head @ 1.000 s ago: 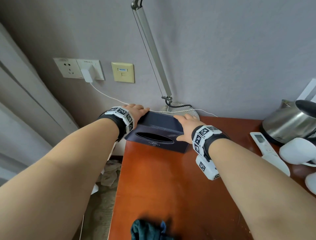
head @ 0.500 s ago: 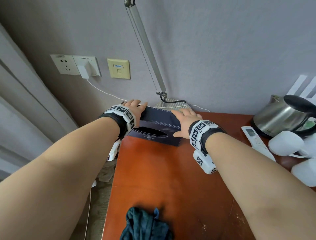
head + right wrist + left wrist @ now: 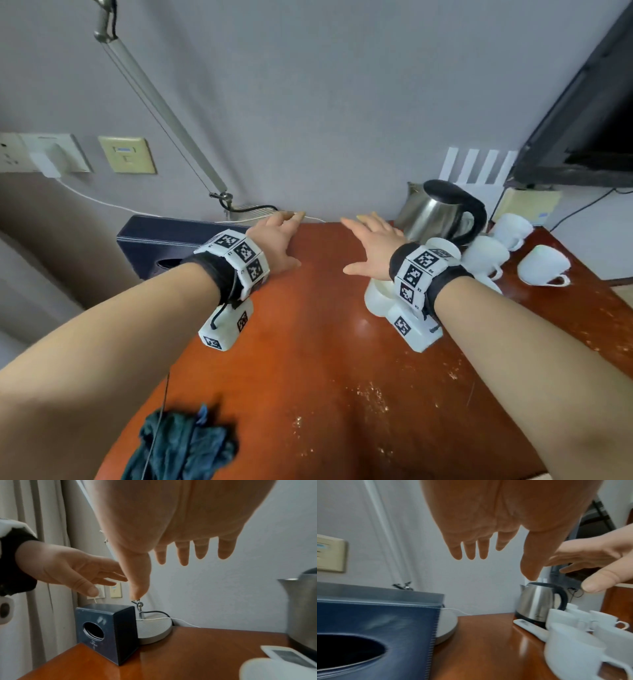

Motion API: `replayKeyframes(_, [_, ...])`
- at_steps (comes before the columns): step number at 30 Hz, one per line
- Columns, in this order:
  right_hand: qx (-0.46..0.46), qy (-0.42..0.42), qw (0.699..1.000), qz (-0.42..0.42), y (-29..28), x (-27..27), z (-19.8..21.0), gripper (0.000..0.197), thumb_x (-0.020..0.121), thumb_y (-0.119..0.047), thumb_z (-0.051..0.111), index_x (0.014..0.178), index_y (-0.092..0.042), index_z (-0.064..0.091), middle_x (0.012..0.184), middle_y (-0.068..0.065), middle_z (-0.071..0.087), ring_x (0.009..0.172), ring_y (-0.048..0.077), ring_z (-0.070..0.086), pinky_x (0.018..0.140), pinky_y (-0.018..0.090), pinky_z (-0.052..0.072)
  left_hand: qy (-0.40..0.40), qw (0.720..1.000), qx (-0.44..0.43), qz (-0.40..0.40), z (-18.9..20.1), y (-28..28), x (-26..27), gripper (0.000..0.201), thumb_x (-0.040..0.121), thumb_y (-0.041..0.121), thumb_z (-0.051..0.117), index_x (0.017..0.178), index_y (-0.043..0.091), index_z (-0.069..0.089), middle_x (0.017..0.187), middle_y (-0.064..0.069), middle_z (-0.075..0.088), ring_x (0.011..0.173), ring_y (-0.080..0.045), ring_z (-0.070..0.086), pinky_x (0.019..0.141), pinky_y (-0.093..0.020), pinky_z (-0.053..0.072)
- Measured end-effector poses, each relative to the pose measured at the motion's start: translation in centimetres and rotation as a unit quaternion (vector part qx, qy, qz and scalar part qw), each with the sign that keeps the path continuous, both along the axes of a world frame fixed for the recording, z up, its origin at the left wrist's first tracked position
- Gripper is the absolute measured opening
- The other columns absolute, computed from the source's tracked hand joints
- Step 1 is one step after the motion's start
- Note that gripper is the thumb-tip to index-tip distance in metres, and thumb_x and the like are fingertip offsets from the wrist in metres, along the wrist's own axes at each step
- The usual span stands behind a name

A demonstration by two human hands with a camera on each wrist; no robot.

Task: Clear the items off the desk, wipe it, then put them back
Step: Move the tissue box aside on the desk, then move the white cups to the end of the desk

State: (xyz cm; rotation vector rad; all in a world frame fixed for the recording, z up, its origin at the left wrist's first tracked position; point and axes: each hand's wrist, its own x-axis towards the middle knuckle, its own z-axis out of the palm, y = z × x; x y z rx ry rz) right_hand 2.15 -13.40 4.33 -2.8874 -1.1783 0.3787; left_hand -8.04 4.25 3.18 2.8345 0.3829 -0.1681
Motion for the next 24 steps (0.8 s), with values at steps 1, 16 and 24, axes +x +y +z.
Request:
replayKeyframes(1, [0.003, 0.003, 1.0, -0.007, -1.6, 0.8, -0.1, 0.087, 0.084, -0.047, 0.061, 0.149, -0.032, 0.006, 0.158, 0.0, 0.006, 0.147, 0.021, -0.003, 0.117, 0.043, 0.009, 0.002, 1.0, -0.007, -0.005, 0.1, -1.5, 0.7, 0.091, 0.086, 0.035, 0.064, 0.152, 0.024, 0.002, 0.156, -0.001, 0.011, 0.143, -0.024, 0.018, 0.115, -0.036, 0.024])
replayKeyframes(16, [-0.066, 0.079, 0.977, -0.186, -21.5, 13.0, -7.5, 0.083, 0.083, -0.051, 0.059, 0.148, -0.03, 0.011, 0.151, 0.006, 0.021, 0.141, 0.029, 0.019, 0.111, 0.047, 0.027, 0.178, 0.984, 0.018, -0.002, -6.8, -19.3, 13.1, 0.105, 0.078, 0.048, 0.069, 0.151, 0.029, -0.005, 0.159, -0.001, -0.001, 0.147, -0.025, 0.002, 0.116, -0.048, 0.02])
replayKeyframes(24, [-0.032, 0.149, 0.972, -0.178, -22.6, 14.5, -10.0, 0.094, 0.081, -0.035, 0.067, 0.148, -0.032, 0.002, 0.15, 0.01, 0.013, 0.137, 0.033, 0.023, 0.107, 0.047, 0.036, 0.21, 0.973, 0.013, 0.098, -9.0, -20.1, 14.7, 0.098, 0.074, 0.031, 0.073, 0.148, 0.037, 0.008, 0.151, 0.001, 0.014, 0.137, -0.026, 0.022, 0.099, -0.046, 0.045])
